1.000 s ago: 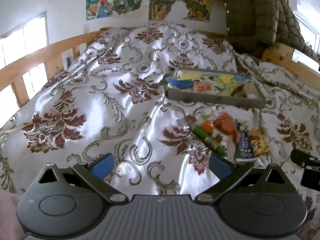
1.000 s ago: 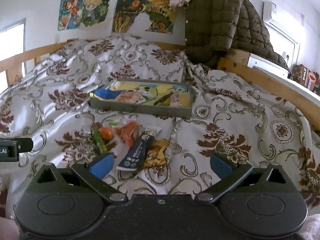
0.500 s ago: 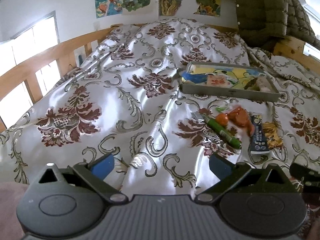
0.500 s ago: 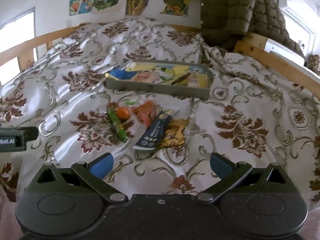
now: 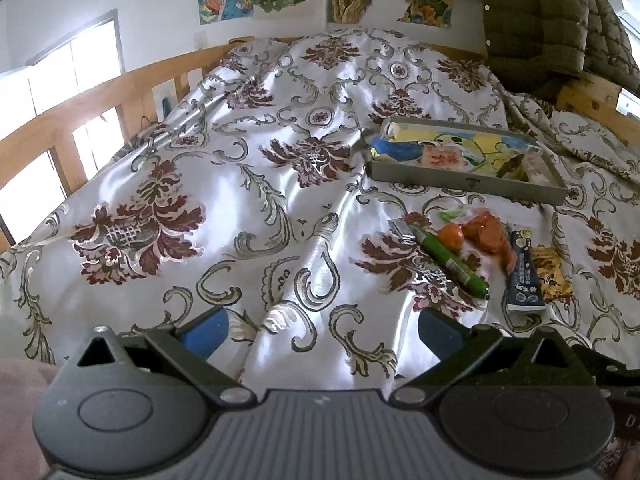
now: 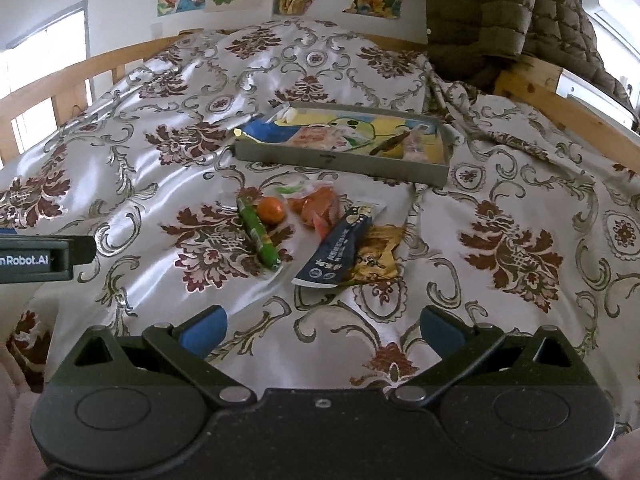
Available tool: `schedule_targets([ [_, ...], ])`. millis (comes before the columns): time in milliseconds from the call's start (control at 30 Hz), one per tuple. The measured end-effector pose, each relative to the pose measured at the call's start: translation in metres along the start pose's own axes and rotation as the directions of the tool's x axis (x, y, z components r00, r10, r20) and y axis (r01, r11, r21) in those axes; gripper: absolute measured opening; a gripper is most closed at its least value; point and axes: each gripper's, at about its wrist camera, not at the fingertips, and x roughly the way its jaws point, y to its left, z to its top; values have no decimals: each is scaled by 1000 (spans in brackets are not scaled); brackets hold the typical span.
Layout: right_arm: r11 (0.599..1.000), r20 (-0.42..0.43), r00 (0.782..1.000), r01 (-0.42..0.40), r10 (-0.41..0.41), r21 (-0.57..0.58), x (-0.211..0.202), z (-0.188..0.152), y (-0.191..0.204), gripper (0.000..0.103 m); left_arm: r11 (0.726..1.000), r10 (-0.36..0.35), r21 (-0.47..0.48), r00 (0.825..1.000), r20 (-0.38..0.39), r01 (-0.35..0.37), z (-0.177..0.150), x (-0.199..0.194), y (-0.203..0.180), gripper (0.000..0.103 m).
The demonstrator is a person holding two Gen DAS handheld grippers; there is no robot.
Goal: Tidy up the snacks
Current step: 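Withdraw both tools from the tray back toward the remaining snacks, then reach the left tool to the green stick snack while the right tool approaches the orange-slice bag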
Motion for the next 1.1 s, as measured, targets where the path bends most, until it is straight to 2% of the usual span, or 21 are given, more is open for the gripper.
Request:
schedule_targets([
  [200,1000,7,1000,-15,15,20,2,5,-3,102,1000,-9,-9,1000,2,9,3,3,0,103],
  [433,999,39,999,-25,23,44,6,20,-9,102,998,-58,-34,998,37,59,13,11,-2,103],
  [700,989,59,996,-75,67,131,16,33,-29,102,993,-116,-33,993,23,117,29,31,-7,103],
  [867,987,100,992,-95,82,127,21,46,-37,102,985,-172,17,985,4,171,44,48,-16,103],
  [1000,992,134,987,-103,93,71,24,52,-45,102,978,-171,116,985,-23,172,47,66,-27,103],
  [1100,993,139,985,-107,99,51,29,54,-54,102,974,-169,142,984,-61,176,45,79,-29,103],
])
